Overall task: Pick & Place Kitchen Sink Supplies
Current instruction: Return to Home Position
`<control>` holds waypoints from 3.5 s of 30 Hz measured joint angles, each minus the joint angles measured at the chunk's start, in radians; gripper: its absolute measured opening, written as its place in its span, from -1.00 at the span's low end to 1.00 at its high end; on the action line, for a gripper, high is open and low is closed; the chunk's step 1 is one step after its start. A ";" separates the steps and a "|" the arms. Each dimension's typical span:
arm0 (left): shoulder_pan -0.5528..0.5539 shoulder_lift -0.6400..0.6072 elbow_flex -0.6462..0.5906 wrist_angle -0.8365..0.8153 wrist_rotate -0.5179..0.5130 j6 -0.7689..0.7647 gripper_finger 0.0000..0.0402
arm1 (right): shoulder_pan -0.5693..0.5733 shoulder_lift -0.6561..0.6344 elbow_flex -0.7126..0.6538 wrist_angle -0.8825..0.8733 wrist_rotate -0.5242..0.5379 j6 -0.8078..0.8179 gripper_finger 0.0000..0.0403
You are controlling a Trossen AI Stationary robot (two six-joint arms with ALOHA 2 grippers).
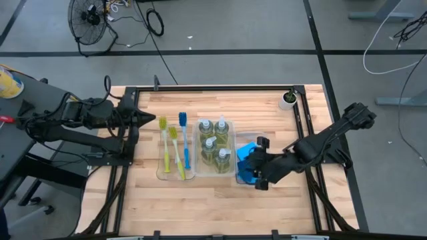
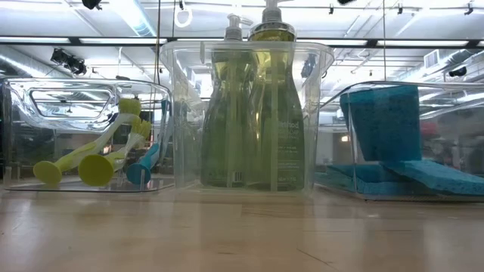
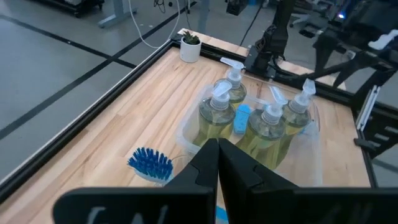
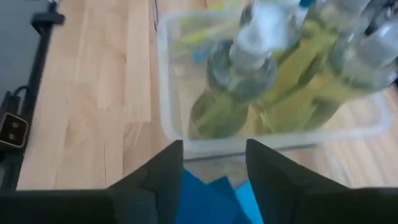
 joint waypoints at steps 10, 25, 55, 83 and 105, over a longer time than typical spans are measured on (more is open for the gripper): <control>0.000 0.000 0.000 0.013 -0.049 -0.026 -0.92 | -0.011 -0.062 0.000 0.040 -0.030 -0.209 -0.73; 0.000 -0.007 0.000 0.013 -0.073 0.031 -0.98 | -0.149 -0.178 -0.246 0.494 -0.178 -0.219 -0.99; 0.000 -0.273 -0.338 0.303 0.016 0.194 -0.99 | -0.345 -0.517 -0.708 0.982 -0.176 -0.279 -0.93; 0.000 -0.284 -0.462 0.253 -0.134 0.209 -0.88 | -0.363 -0.534 -0.778 0.886 -0.125 -0.305 -0.88; -0.001 -0.289 -0.461 0.406 0.103 0.356 -0.87 | -0.456 -0.636 -1.228 1.642 -0.374 -0.272 -0.88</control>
